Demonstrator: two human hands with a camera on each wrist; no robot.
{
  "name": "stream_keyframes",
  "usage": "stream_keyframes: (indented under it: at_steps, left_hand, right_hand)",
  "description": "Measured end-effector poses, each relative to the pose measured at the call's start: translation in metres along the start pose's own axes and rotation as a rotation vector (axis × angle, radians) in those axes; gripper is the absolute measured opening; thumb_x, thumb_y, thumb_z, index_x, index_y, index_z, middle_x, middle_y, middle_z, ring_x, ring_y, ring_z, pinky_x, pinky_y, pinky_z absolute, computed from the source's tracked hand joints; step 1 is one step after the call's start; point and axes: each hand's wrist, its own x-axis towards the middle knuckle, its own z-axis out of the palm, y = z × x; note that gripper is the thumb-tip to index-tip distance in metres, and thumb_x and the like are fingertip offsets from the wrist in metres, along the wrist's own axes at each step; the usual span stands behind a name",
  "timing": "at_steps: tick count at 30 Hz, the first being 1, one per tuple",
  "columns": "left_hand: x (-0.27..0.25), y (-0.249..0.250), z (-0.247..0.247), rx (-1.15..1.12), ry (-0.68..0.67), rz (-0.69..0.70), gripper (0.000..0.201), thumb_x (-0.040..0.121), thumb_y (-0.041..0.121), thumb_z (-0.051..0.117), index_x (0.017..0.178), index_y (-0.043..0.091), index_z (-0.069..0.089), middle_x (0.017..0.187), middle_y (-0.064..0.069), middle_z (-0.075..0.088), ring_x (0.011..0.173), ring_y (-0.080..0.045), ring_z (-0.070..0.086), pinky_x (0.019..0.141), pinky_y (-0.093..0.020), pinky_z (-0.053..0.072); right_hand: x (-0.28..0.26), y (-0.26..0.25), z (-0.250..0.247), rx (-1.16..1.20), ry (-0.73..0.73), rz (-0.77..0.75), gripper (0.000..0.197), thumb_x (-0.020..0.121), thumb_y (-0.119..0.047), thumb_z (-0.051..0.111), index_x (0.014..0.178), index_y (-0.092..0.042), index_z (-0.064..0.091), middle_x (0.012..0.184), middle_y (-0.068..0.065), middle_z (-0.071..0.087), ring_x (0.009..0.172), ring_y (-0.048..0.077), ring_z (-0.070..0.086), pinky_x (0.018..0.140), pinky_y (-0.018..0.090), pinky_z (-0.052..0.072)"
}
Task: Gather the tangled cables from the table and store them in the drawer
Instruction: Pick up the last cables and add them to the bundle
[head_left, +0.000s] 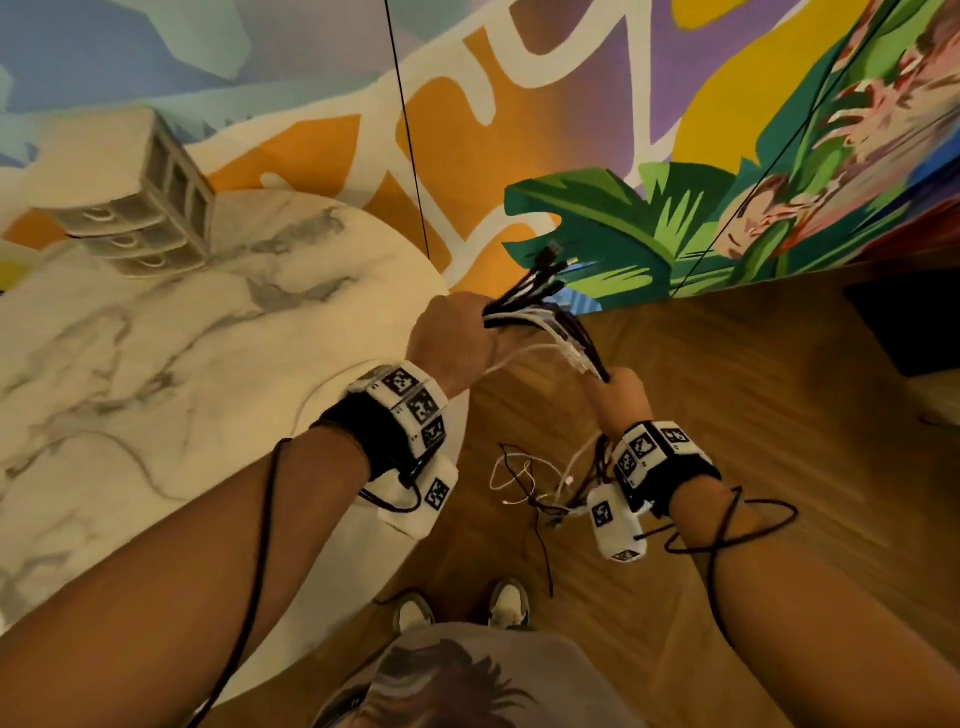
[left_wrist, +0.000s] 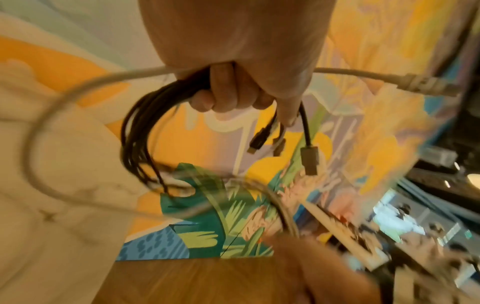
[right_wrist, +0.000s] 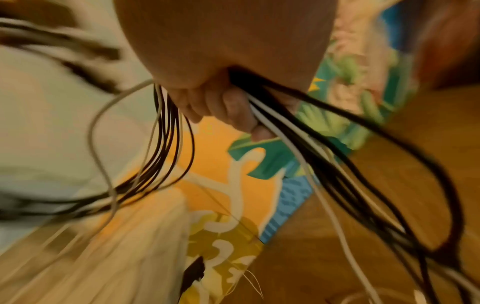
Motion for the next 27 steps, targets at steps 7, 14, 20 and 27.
stream_keyframes:
  at_steps: [7, 14, 20, 27]
  left_hand:
    - [0.013, 0.009, -0.031, -0.498, 0.181, -0.231, 0.039, 0.086, 0.029, 0.065, 0.057, 0.010, 0.049, 0.053, -0.011, 0.037, 0.047, -0.016, 0.034, 0.052, -0.029, 0.027]
    - [0.007, 0.037, 0.005, -0.869, 0.005, -0.255, 0.055, 0.088, 0.031, 0.061, 0.043, 0.022, 0.032, 0.040, 0.000, 0.027, 0.036, -0.019, 0.022, 0.048, -0.035, 0.022]
    - [-0.003, 0.053, 0.025, -0.772, -0.086, -0.239, 0.012, 0.086, 0.005, 0.059, 0.078, -0.001, 0.065, 0.051, 0.008, 0.055, 0.040, -0.001, 0.050, 0.049, -0.017, 0.040]
    - [-0.012, 0.052, 0.022, -0.731, -0.206, -0.085, 0.023, 0.087, -0.011, 0.049, 0.099, 0.007, 0.054, 0.082, -0.011, 0.059, 0.071, -0.012, 0.055, 0.060, -0.020, 0.045]
  right_hand:
    - [0.009, 0.093, 0.006, -0.305, -0.199, 0.374, 0.036, 0.087, -0.032, 0.064, 0.097, 0.002, 0.068, 0.074, 0.012, 0.065, 0.064, 0.025, 0.060, 0.054, 0.029, 0.046]
    - [-0.003, 0.008, -0.004, -0.495, -0.356, -0.162, 0.029, 0.090, -0.016, 0.058, 0.116, -0.004, 0.061, 0.118, 0.017, 0.061, 0.108, 0.028, 0.059, 0.089, 0.029, 0.044]
    - [-0.047, -0.081, -0.034, 0.637, -0.599, -0.296, 0.037, 0.071, -0.002, 0.060, 0.107, -0.011, 0.061, 0.106, 0.008, 0.066, 0.097, 0.019, 0.064, 0.090, 0.032, 0.051]
    - [-0.052, -0.087, -0.037, 0.737, -0.769, -0.325, 0.046, 0.067, -0.008, 0.065, 0.112, -0.007, 0.059, 0.125, 0.022, 0.057, 0.117, 0.033, 0.055, 0.101, 0.040, 0.045]
